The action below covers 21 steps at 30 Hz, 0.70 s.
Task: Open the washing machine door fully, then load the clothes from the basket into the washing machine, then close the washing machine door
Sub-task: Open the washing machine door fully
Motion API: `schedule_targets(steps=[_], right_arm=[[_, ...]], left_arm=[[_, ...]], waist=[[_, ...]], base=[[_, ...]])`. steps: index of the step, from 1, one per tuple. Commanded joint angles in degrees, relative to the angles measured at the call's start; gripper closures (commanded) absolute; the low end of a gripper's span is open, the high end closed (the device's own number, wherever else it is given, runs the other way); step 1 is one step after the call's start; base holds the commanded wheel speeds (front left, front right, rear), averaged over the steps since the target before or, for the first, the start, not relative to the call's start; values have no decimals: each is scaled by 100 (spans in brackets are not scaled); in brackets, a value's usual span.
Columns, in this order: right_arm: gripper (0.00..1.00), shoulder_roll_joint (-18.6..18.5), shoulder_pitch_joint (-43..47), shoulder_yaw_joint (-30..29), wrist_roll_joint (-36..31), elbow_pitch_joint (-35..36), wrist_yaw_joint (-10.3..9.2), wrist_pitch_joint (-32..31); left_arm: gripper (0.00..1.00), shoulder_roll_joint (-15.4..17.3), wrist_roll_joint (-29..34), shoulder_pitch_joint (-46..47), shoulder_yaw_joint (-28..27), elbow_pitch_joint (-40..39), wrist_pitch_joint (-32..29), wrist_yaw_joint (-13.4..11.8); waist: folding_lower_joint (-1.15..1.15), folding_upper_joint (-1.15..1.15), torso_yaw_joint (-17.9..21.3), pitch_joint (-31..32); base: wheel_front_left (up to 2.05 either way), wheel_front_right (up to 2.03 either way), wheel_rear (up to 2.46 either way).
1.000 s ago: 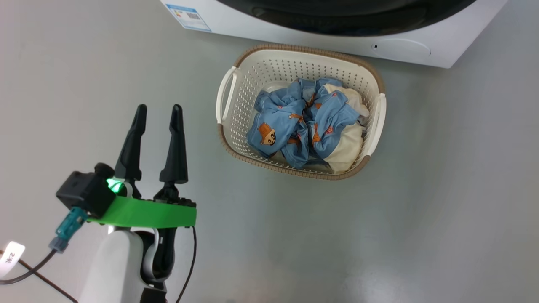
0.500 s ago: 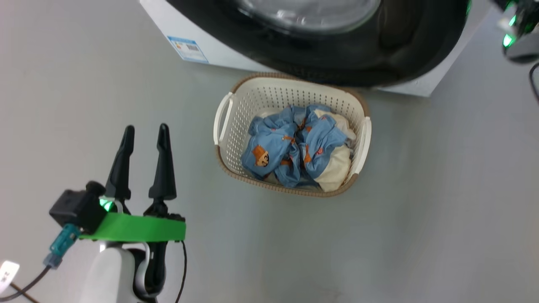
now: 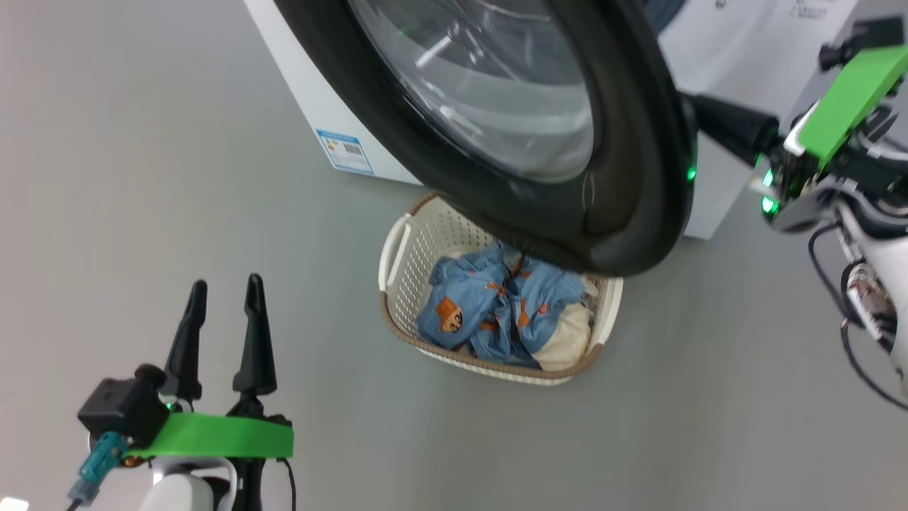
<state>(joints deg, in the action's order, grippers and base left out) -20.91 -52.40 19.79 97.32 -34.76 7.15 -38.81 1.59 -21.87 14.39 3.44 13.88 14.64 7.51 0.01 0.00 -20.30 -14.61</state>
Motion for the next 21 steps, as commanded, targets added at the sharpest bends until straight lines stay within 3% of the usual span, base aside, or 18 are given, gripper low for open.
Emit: schedule_targets(steps=[1, 12, 21], right_arm=[[100, 110, 130, 12, 73, 224, 34, -64], [100, 143, 1129, -213, 329, 766, 34, -218], [100, 392, 1837, -250, 440, 1347, 34, -359]], left_arm=[[0, 129, 71, -38, -211, -85, 36, -7], [0, 129, 129, -289, -283, -25, 36, -4], [0, 201, 167, -442, -386, 15, 36, -3]], waist=[[-1, 0, -156, 248], [-1, 0, -711, 690], [-1, 0, -1084, 905]], base=[[0, 0, 0], [0, 0, 0], [0, 0, 0]])
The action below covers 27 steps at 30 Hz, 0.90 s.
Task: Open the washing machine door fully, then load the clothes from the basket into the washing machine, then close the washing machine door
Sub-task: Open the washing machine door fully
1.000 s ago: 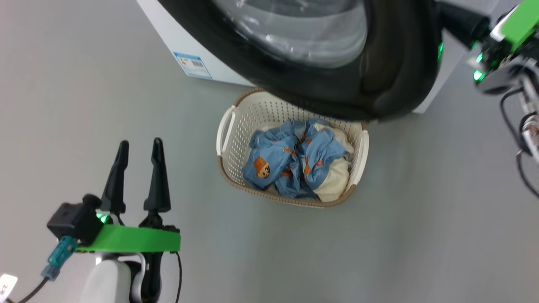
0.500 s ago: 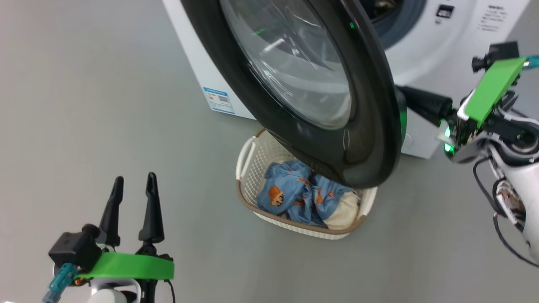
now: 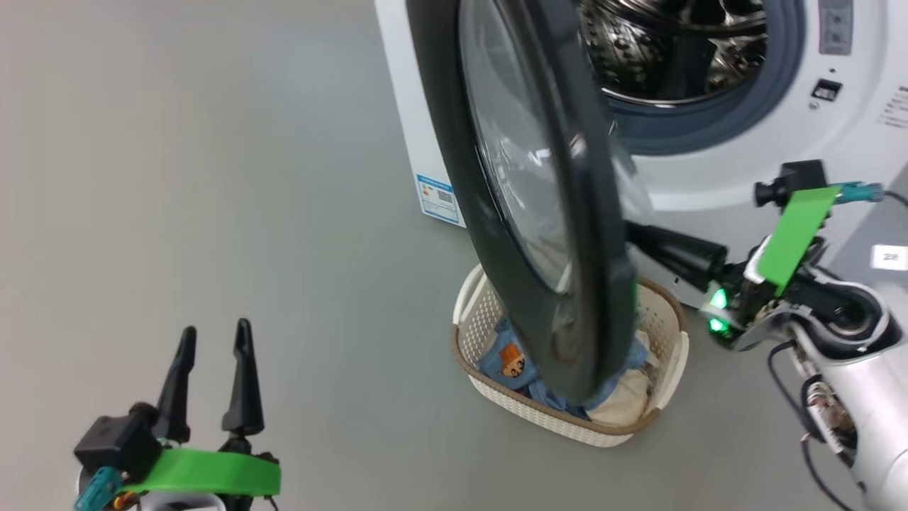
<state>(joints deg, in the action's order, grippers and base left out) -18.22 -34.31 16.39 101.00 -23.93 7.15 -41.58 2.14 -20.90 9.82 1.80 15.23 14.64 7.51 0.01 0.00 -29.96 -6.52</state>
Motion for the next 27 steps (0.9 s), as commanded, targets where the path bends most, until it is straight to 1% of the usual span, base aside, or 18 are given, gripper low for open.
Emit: schedule_targets(steps=[1, 5, 13, 27], right_arm=[[100, 161, 52, 108, 71, 311, 34, -102], [100, 286, 65, 178, 30, 380, 34, -171], [100, 529, -66, 331, -85, 271, 34, -321], [100, 644, -35, 230, -200, 189, 34, -382]], left_arm=[[0, 151, 71, -8, -252, -138, 36, -4], [0, 149, 72, -85, -373, -220, 36, -25], [0, 126, 74, -158, -460, -304, 36, -49], [0, 101, 96, -157, -431, -303, 36, -59]], waist=[[-1, 0, -126, 86], [-1, 0, -152, 46], [-1, 0, -165, 26], [-1, 0, -146, 64]], base=[[0, 0, 0], [0, 0, 0], [0, 0, 0], [0, 0, 0]])
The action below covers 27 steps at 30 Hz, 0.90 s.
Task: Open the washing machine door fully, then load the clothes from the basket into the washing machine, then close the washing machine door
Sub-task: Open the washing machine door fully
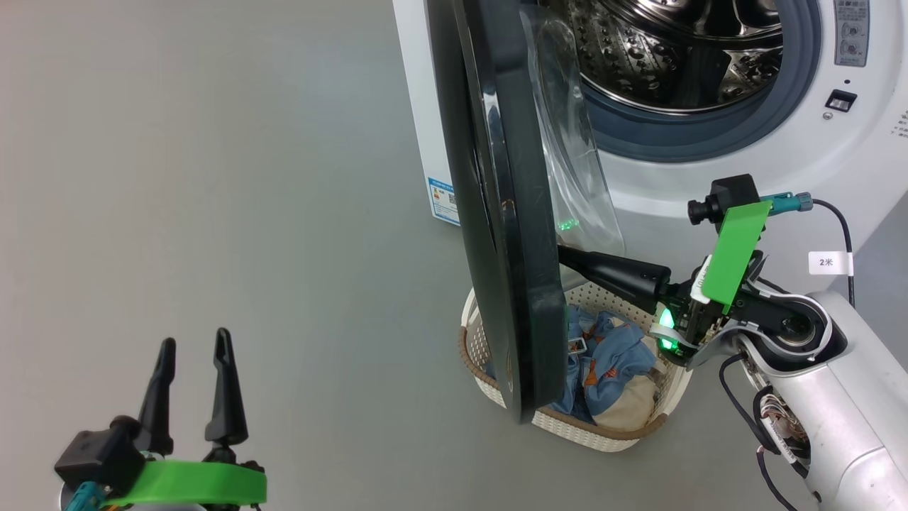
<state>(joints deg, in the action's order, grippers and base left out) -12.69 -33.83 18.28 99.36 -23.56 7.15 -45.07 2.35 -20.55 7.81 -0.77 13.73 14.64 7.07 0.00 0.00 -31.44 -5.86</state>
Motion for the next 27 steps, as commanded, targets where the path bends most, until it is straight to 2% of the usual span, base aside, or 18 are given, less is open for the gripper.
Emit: schedule_targets(steps=[1, 15, 18, 19, 20, 21, 27], right_arm=[[100, 89, -78, 28, -48, 153, 34, -34], [100, 24, 166, -324, -92, 322, 34, 75], [62, 6, 233, -391, -121, 390, 34, 126], [42, 9, 250, -410, -133, 421, 34, 146], [5, 14, 268, -427, -143, 457, 34, 163], [0, 18, 287, -443, -159, 500, 34, 183], [0, 56, 445, -611, -352, 831, 34, 515]], left_arm=[[0, 79, 58, 57, -153, -144, 36, -13], [0, 127, 94, 204, 62, 39, 36, 13], [0, 161, 83, 244, 121, 86, 36, 18], [0, 180, 83, 251, 133, 95, 36, 20], [0, 204, 84, 253, 144, 102, 36, 21], [0, 231, 86, 252, 156, 108, 36, 22], [0, 349, 60, 239, 187, 110, 36, 26]], waist=[[0, 0, 4, -3], [0, 0, 77, 215], [0, 0, 158, 264], [0, 0, 202, 281], [0, 0, 251, 297], [0, 0, 304, 314], [0, 0, 658, 392]], base=[[0, 0, 0], [0, 0, 0], [0, 0, 0], [0, 0, 0], [0, 0, 0], [0, 0, 0], [0, 0, 0]])
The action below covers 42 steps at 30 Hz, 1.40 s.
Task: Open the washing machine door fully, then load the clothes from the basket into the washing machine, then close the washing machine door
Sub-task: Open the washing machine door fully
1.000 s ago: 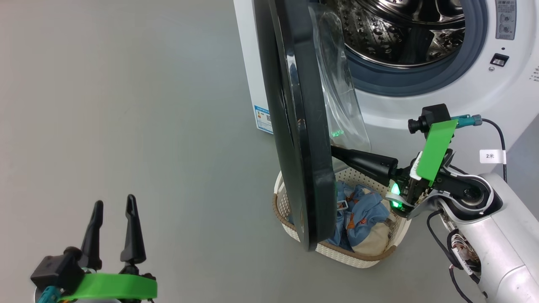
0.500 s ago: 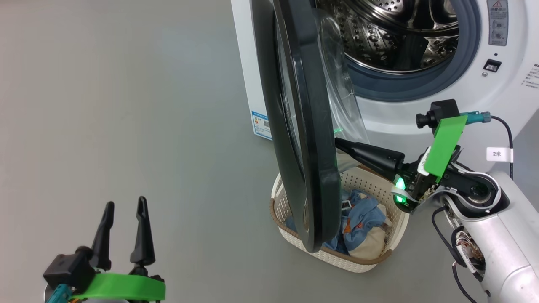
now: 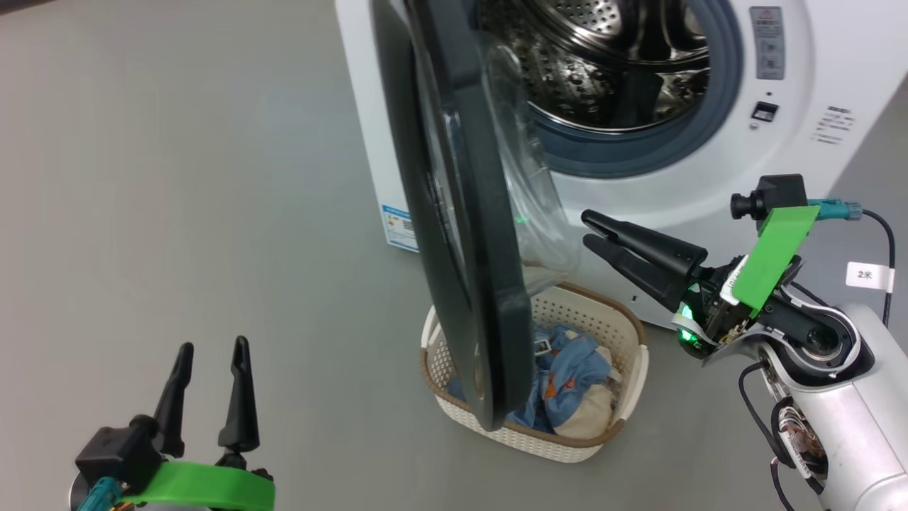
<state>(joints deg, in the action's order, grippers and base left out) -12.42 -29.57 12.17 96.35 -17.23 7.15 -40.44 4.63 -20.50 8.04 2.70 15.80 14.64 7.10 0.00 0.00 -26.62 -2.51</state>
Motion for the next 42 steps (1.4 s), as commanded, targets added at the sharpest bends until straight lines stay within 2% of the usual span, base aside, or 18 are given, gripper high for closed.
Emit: schedule_targets(steps=[1, 5, 7, 14, 19, 26, 29, 33, 42], right_arm=[[0, 31, 47, -32, -117, 269, 34, 139], [0, 49, 139, -120, -329, 509, 34, 419], [0, 70, 225, -229, -565, 735, 34, 774], [0, -33, 444, -202, -1156, 1303, 34, 1344], [0, -58, 635, -258, -1451, 1620, 34, 2010], [0, -319, 1005, -7, -2073, 1910, 34, 2903], [0, -356, 1149, 68, -2233, 1943, 34, 3372], [0, -554, 1384, 269, -2860, 1879, 34, 4200], [0, -920, 1738, 354, -3668, 1424, 34, 5202]], left_arm=[[0, 129, 48, 215, -153, -103, 36, 23], [0, 139, 32, 210, -136, -118, 36, 24], [0, 142, 29, 197, -127, -134, 36, 11], [0, 134, 31, 196, -112, -185, 36, -23], [0, 127, 42, 176, -101, -218, 36, -49], [0, 161, 46, 98, -113, -286, 36, -74], [0, 194, 43, 62, -140, -327, 36, -94], [0, 264, 25, -38, -225, -420, 36, -137], [0, 219, 5, -173, -163, -535, 36, -174]], waist=[[0, 0, 241, 65], [0, 0, 452, 82], [0, 0, 684, 99], [0, 0, 1157, 108], [0, 0, 1522, 142], [0, 0, 1996, 160], [0, 0, 2178, 154], [0, 0, 2422, 156], [0, 0, 2620, 151]], base=[[0, 0, 0], [0, 0, 0], [0, 0, 0], [0, 0, 0], [0, 0, 0], [0, 0, 0], [0, 0, 0], [0, 0, 0], [0, 0, 0]])
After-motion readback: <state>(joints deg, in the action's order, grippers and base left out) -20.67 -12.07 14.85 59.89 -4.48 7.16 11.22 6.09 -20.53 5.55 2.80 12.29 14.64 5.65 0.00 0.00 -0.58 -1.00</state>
